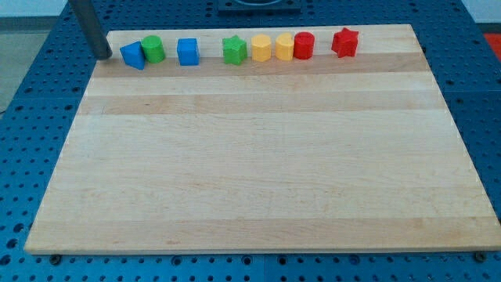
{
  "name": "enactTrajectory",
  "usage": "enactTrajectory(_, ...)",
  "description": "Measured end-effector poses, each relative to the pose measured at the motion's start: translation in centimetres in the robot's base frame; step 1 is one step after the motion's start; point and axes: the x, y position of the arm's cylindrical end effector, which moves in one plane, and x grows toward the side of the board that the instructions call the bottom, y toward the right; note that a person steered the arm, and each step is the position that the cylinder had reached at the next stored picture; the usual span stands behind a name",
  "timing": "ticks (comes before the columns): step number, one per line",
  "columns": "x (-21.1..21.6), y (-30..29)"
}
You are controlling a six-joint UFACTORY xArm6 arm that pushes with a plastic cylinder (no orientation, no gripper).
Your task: Move the blue triangle a bit up
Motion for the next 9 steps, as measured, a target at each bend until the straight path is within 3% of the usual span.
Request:
enactTrajectory(1, 0.1, 3.3)
enactTrajectory(2, 4.7, 6.3)
enactTrajectory(4, 7.1, 12.9)
enactTrajectory(5, 9.3, 10.9)
enactTrajectory(6, 12.0, 15.9)
enactTrajectory(7, 10.0, 18.6)
enactTrajectory(9, 6.6, 16.3)
